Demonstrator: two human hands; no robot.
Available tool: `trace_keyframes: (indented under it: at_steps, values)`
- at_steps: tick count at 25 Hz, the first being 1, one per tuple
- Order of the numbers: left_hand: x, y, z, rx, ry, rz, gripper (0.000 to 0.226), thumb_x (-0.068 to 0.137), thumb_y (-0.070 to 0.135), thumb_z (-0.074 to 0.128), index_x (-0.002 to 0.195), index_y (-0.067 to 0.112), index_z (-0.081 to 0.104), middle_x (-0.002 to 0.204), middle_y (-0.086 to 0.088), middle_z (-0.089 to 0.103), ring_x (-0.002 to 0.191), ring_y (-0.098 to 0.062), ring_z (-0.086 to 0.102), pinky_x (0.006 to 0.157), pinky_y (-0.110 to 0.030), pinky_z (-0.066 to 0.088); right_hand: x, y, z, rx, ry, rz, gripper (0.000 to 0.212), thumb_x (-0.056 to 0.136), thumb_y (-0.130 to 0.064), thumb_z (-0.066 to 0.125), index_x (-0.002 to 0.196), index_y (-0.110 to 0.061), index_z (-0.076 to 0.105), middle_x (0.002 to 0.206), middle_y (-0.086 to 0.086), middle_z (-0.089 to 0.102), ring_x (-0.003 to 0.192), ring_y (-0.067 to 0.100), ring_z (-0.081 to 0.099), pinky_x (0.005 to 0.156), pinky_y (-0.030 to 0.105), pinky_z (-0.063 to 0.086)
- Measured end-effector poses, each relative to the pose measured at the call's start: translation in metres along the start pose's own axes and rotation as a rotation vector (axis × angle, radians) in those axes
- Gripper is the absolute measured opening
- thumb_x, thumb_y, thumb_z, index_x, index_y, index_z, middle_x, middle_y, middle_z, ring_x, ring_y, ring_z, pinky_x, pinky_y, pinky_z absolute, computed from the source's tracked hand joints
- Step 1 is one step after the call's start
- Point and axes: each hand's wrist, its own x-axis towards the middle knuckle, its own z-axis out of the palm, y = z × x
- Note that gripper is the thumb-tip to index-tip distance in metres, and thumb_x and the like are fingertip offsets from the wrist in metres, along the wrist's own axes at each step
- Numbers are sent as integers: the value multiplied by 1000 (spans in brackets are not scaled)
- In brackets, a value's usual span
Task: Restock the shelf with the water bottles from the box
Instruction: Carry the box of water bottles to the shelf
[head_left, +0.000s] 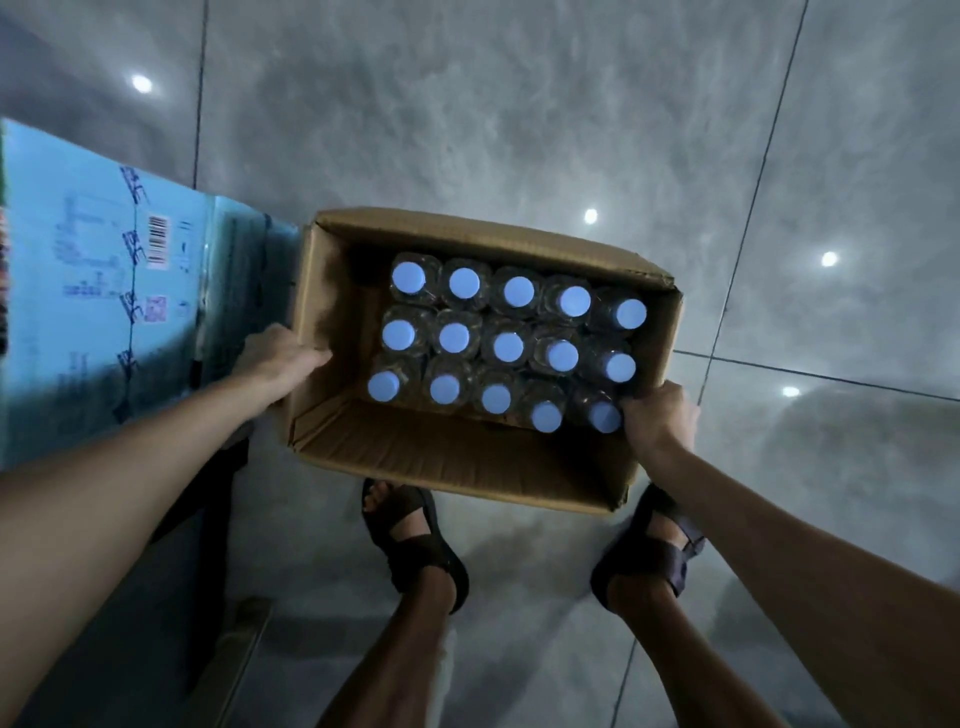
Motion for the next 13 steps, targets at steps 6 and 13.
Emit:
trace_keyframes:
  at_steps: [6, 13]
  values:
    - [-7, 11, -16, 22, 69, 124, 24, 82, 12, 72, 74, 7, 49, 87, -18, 59, 83, -32, 59, 67, -35, 46, 2, -1, -16, 40, 31, -110, 19, 81, -6, 58, 96, 3, 66, 89, 27, 64, 88, 42, 61, 77, 47, 53]
    - [-24, 20, -30, 15, 135, 184, 24, 76, 10, 76, 85, -6, 60, 86, -23, 65, 78, -34, 63, 69, -42, 55, -4, -7, -47, 88, 39, -216, 5, 76, -2, 58, 71, -3, 60, 71, 23, 63, 71, 38, 60, 62, 43, 51]
